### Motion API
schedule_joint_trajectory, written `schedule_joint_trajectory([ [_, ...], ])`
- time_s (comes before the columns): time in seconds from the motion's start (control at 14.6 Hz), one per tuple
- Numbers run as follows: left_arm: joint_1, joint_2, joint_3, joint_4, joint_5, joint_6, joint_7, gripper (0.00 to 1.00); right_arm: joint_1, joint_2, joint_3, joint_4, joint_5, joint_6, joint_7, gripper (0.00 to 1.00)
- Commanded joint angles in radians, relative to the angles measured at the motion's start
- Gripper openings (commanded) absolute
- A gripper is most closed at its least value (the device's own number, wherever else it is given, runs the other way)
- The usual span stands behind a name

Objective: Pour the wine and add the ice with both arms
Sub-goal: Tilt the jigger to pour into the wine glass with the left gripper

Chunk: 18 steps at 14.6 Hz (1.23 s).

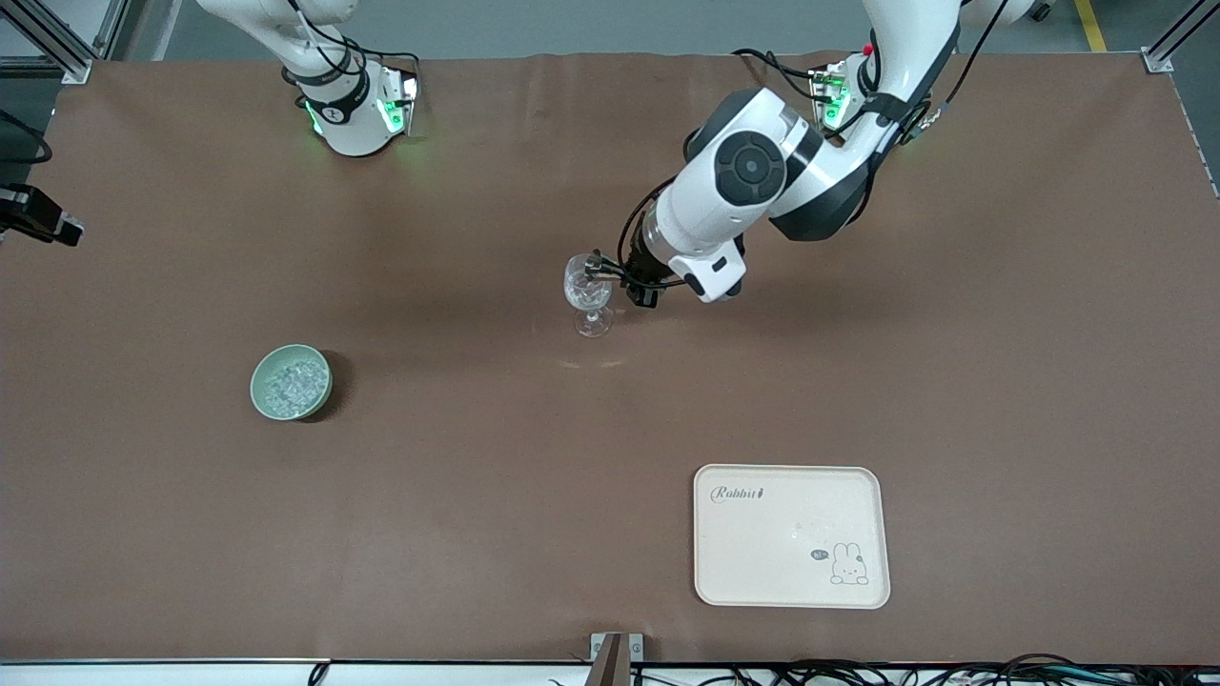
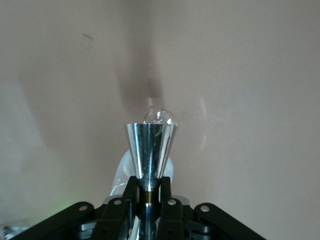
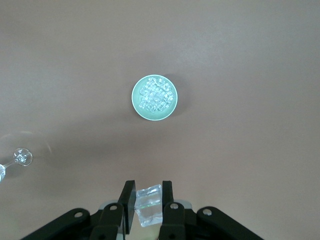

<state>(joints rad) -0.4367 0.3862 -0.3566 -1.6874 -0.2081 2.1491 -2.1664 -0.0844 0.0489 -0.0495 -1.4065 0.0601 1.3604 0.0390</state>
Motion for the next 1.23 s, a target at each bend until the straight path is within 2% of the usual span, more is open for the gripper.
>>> schedule_joint_trajectory([
  [0.0, -0.039, 0.034, 0.004, 0.049, 0.073, -0.011, -0.067, 0.00, -0.011, -0.021, 0.011, -0.026, 0.000, 0.011, -0.002, 0.01],
  [0.41, -0.066, 0.046, 0.004, 0.078, 0.206, -0.090, -0.119, 0.00, -0.012, -0.021, 0.011, -0.026, 0.000, 0.013, -0.002, 0.01],
  [0.61, -0.099, 0.062, 0.011, 0.107, 0.246, -0.149, -0.135, 0.00, -0.012, -0.021, 0.011, -0.026, 0.001, 0.013, -0.002, 0.01],
  [0.82, -0.090, 0.065, 0.013, 0.114, 0.250, -0.153, -0.126, 0.00, -0.012, -0.021, 0.011, -0.026, 0.001, 0.011, -0.002, 0.01],
  [0.96, -0.074, 0.080, 0.004, 0.114, 0.173, -0.153, -0.046, 0.00, -0.012, -0.021, 0.011, -0.026, 0.000, 0.011, -0.002, 0.01],
  [1.16, -0.015, 0.077, 0.005, 0.112, -0.092, -0.155, 0.196, 0.00, -0.012, -0.021, 0.011, -0.026, 0.000, 0.011, -0.002, 0.01],
])
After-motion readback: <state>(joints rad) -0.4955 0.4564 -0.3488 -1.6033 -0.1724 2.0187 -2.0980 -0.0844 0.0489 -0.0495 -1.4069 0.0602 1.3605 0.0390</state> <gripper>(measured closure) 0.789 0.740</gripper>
